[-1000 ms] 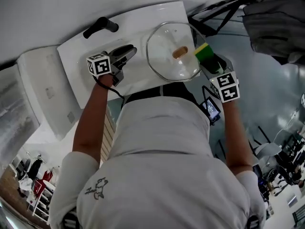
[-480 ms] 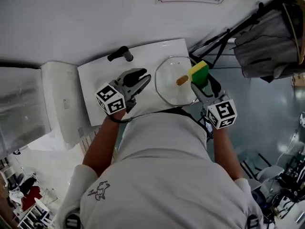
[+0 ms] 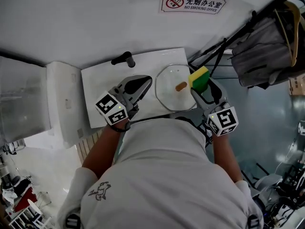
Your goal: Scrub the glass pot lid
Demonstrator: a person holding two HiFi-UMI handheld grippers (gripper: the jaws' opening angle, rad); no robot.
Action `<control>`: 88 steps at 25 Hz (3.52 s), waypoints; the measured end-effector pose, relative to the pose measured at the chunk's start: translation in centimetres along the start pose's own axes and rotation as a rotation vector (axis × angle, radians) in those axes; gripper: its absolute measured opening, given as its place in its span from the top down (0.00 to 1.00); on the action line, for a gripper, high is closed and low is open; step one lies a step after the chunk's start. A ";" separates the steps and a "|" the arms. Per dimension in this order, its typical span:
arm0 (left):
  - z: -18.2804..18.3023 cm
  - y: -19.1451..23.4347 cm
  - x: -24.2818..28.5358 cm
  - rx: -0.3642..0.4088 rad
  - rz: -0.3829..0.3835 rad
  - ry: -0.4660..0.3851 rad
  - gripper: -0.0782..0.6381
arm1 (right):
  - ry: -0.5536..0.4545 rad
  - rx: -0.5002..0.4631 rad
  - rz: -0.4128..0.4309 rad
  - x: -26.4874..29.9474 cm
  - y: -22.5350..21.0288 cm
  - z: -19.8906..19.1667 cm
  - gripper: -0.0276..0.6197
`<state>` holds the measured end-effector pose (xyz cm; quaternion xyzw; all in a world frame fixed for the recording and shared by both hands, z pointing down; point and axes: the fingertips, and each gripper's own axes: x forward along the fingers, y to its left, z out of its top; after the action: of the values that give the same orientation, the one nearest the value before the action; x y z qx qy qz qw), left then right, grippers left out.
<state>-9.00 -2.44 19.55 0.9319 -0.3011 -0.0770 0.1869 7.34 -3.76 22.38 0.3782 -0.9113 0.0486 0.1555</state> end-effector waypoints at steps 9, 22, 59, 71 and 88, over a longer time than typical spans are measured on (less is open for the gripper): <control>0.6 -7.3 0.3 0.095 0.058 -0.005 0.89 | -0.051 -0.039 0.079 -6.2 1.5 0.1 0.50; -4.8 -24.2 -0.5 0.156 0.149 0.008 0.89 | -0.049 -0.061 0.150 -22.1 4.7 -5.6 0.50; -7.2 -38.1 -29.3 0.196 0.056 0.027 0.89 | -0.085 -0.049 0.072 -31.1 35.3 -3.7 0.51; -7.3 -39.5 -32.3 0.179 0.051 -0.004 0.89 | -0.095 -0.036 0.051 -32.6 39.4 -2.8 0.51; -8.0 -40.0 -32.7 0.167 0.043 0.008 0.89 | -0.098 -0.042 0.038 -33.5 40.0 -2.9 0.51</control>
<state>-12.04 49.26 12.08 0.9379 -0.3256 -0.0439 0.1114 2.18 47.74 15.59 0.3592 -0.9257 0.0137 0.1177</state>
